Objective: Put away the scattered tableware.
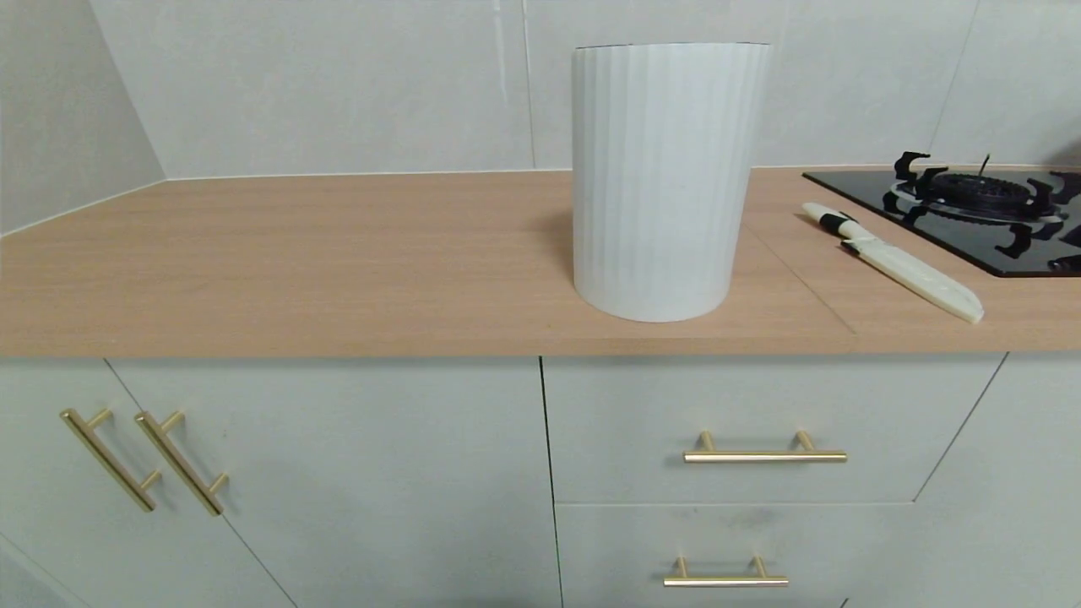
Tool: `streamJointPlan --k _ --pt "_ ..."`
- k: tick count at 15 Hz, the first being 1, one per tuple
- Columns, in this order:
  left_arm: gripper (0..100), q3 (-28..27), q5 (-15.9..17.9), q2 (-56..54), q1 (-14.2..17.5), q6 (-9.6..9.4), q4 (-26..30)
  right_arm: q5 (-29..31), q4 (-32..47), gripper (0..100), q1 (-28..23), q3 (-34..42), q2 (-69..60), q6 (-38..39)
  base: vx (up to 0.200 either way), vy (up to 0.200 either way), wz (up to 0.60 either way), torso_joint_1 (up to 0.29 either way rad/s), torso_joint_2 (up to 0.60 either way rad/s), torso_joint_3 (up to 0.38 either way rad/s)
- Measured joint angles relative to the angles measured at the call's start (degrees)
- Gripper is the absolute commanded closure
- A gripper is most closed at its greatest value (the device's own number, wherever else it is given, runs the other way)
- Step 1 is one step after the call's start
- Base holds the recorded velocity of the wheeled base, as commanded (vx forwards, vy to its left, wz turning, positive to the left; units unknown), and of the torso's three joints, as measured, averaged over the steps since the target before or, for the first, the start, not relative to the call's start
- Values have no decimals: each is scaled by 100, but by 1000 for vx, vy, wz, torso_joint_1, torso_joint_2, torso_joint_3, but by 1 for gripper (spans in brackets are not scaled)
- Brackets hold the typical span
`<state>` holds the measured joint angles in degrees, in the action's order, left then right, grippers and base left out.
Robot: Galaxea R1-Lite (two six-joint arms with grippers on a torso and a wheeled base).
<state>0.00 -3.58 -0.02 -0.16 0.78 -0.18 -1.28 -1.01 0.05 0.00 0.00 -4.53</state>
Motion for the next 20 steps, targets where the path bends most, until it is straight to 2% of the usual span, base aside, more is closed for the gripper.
streamJointPlan --k 20 --pt "0 0 2 0 6 0 -4 -2 -10 0 0 0 0 -2 0 0 0 202 -501 -286"
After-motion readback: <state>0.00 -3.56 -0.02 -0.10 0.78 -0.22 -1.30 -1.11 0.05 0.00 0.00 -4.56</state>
